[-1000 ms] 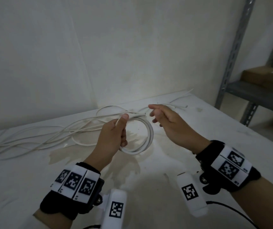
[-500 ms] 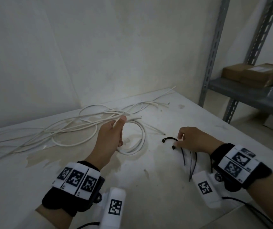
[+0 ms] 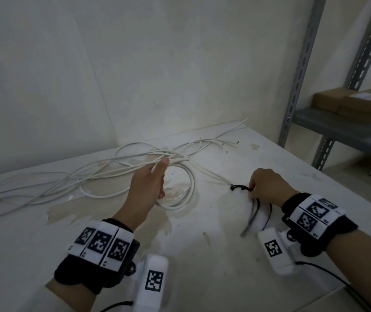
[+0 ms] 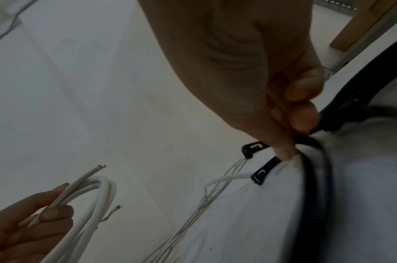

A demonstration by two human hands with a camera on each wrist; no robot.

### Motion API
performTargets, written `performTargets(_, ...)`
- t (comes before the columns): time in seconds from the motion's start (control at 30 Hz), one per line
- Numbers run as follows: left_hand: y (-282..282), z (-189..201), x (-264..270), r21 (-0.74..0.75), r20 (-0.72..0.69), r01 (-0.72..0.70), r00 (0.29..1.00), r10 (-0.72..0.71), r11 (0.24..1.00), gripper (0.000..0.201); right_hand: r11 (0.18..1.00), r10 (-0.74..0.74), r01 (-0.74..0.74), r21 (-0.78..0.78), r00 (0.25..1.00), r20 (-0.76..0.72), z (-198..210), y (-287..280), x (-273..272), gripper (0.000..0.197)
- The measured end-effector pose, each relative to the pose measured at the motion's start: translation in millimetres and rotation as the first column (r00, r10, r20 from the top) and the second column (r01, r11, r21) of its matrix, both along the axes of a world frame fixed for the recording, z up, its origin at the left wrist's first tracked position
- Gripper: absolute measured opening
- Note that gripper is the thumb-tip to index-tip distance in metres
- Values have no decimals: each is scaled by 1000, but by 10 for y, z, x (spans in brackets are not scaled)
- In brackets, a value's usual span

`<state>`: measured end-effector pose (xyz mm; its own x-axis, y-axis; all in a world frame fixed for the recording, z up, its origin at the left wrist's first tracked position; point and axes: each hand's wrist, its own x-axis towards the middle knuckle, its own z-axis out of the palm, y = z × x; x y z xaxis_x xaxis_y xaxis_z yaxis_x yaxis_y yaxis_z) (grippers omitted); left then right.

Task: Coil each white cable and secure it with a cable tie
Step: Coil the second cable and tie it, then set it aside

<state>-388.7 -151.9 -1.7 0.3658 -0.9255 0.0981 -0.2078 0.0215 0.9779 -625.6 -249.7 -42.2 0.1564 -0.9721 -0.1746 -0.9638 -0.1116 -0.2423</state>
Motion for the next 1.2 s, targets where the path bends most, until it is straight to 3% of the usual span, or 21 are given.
performTargets(0.27,36,-5,117,-26,1,-1,1000,1,1000,42,993,-15,19,-114,999,30,72,48,-46,29)
performTargets(0.43,76,-15,255,-52,-19,-34,999,33,998,41,964,52,4,-267,977,205,354,204,102,13)
performTargets(0.5,100,-6,309,-66,-40,-41,998,38,997,41,948,151,-21,-319,909,388,449,269,273,11)
performTargets(0.6,162,14,410,-89,-53,-60,997,55,994,42,961,235,-63,-269,700,675,583,426,616,10)
performTargets(0.73,280,47,613,-129,-63,-108,993,100,986,43,932,359,-208,-297,634,684,636,582,1090,24)
performTargets(0.8,345,60,725,-140,-57,-136,990,129,981,43,937,349,-214,-275,574,741,635,642,1309,28)
performTargets(0.9,441,62,894,-154,-60,-179,983,171,972,42,943,333,-165,-289,459,824,655,738,1630,25)
performTargets(1.07,569,64,1149,-171,-51,-274,962,269,947,43,924,377,-195,-328,331,865,627,888,2074,11)
performTargets(1.2,644,81,1287,-195,-29,-324,945,325,926,43,925,363,-210,-317,243,899,590,1017,2323,18)
